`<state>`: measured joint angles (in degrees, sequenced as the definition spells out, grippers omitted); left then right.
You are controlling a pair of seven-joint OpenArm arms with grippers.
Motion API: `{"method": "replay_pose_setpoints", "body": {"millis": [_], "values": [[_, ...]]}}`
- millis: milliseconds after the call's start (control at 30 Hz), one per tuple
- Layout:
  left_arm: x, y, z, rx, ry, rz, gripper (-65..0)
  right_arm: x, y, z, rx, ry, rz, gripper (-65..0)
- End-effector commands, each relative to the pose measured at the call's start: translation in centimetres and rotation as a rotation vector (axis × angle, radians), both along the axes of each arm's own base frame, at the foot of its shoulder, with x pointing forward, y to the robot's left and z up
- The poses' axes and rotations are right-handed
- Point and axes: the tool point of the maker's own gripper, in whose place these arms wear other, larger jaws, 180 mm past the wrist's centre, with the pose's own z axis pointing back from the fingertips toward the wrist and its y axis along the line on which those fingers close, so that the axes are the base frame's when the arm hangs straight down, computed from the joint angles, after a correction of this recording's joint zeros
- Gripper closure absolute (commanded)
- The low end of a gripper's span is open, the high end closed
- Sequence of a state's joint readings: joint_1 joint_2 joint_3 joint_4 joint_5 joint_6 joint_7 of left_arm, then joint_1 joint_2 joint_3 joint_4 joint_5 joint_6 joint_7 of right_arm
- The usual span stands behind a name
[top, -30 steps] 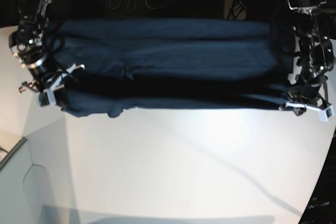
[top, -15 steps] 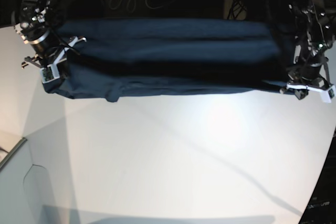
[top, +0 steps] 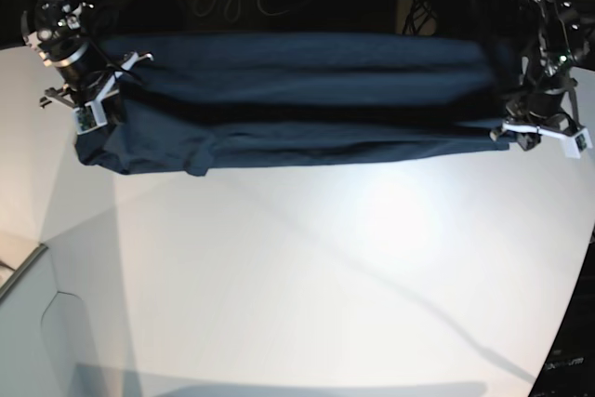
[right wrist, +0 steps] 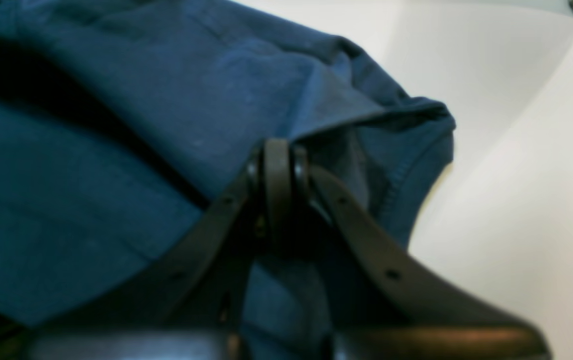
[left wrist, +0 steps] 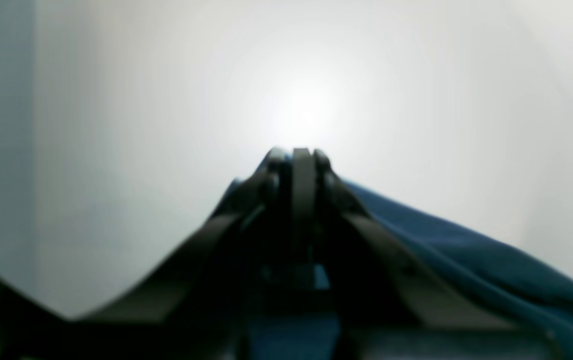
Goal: Layout the t-shirt on the table in an organized manner, then fold the t-shirt properly
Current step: 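Fold the shirt again with both grippers into a long strip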
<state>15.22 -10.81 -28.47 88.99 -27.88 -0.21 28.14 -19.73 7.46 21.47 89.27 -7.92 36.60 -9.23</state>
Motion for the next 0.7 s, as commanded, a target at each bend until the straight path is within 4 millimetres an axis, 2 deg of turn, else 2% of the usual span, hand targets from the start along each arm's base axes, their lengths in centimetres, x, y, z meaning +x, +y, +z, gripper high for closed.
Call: {"method": "replay_pose_setpoints", "body": {"millis": [0, 233, 333, 567, 667], "values": [[0.7, 1.0, 1.3, 0.038, -0.039, 0.002, 0.0, 0.4, -0.3, 0.6, 0.004, -0.027, 0.006, 0.0], [-0.4, 1.4, -1.0, 0.017, 0.021, 0.019, 0.0, -0.3, -0.9, -1.0, 0.011, 0.02, -0.004, 0.0], [-0.6, 1.5, -1.5, 0.012, 0.033, 0.023, 0.0, 0.1, -1.6, -0.8, -0.007, 0.018, -0.001, 0.0], [0.0, 1.3, -0.3, 0.019, 0.0, 0.014, 0.0, 0.3, -2.1, -0.5, -0.021, 0.014, 0.005, 0.0], [0.2, 1.2, 0.5, 0.029, -0.017, 0.006, 0.0, 0.4, -3.0, -0.1, -0.037, 0.005, -0.007, 0.0]]}}
